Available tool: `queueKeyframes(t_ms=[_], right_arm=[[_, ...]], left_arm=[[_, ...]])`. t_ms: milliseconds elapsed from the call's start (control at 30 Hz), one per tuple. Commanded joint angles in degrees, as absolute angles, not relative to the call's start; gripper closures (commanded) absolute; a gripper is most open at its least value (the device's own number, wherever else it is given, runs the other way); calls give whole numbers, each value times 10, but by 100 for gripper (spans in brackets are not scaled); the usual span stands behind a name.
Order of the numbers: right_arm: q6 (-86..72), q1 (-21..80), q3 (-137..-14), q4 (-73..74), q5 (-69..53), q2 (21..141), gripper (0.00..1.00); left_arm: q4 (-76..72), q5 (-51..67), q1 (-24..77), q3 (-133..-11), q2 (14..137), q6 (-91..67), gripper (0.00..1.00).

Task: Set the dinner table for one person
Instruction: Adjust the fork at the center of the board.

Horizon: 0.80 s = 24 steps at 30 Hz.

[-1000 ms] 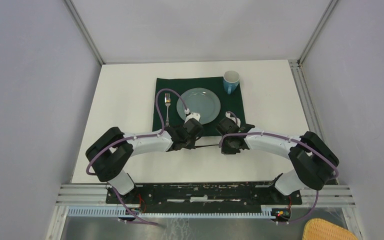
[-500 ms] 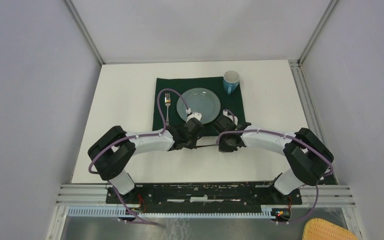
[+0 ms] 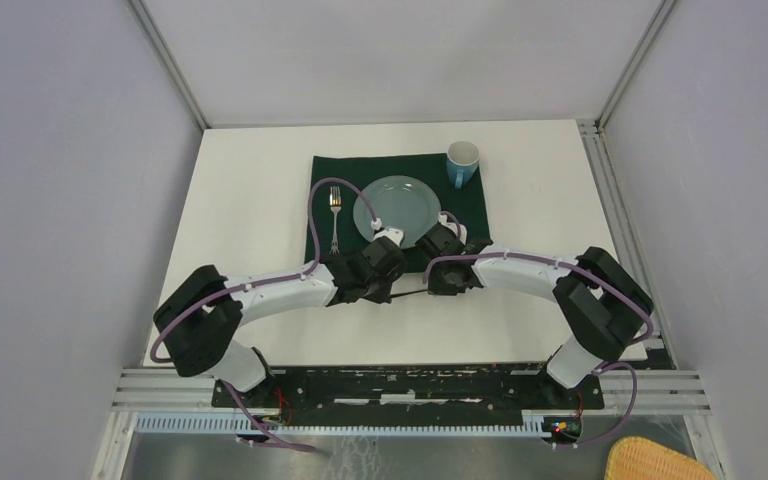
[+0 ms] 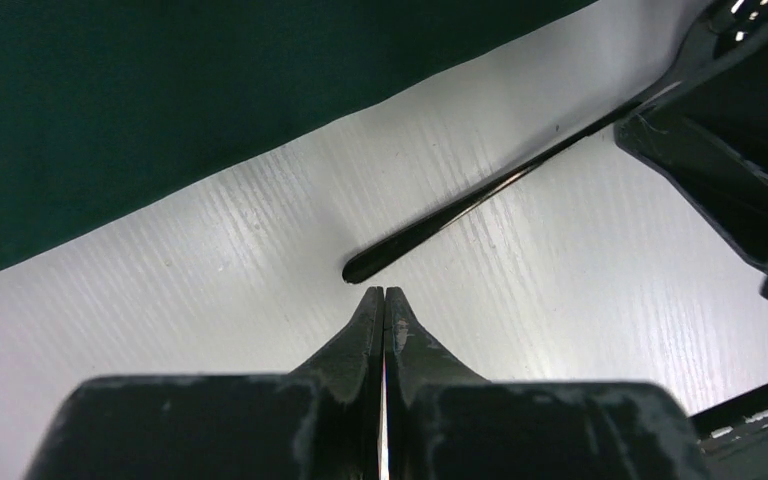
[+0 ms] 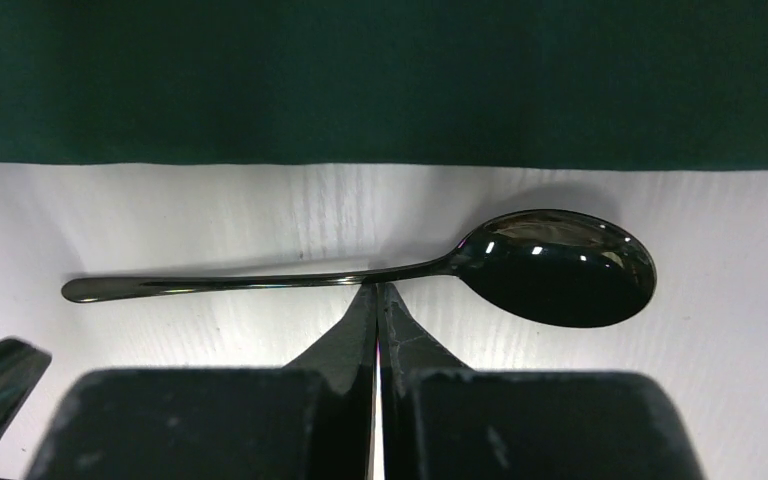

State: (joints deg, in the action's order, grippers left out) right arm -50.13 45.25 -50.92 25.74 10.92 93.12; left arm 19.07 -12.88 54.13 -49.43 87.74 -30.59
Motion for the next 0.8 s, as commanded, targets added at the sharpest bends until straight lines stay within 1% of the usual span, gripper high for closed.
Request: queueKeyframes(t_ms=[0, 100, 333, 600, 767], right_arm=[[-504, 452, -509, 237, 123, 966, 100], [-506, 451, -511, 237, 121, 969, 100], [-511, 452, -492, 244, 122, 947, 100], [-526, 452, -461, 259, 120, 898, 100], [-532, 452, -441, 273, 127, 856, 100]], left_arm=[[219, -115, 546, -487, 834, -301, 98], [220, -126, 548, -477, 824, -305, 98], [192, -140, 547, -470, 845, -291, 98], [164, -167, 547, -496, 893, -266, 98], [141, -161, 546, -515, 931, -257, 98]])
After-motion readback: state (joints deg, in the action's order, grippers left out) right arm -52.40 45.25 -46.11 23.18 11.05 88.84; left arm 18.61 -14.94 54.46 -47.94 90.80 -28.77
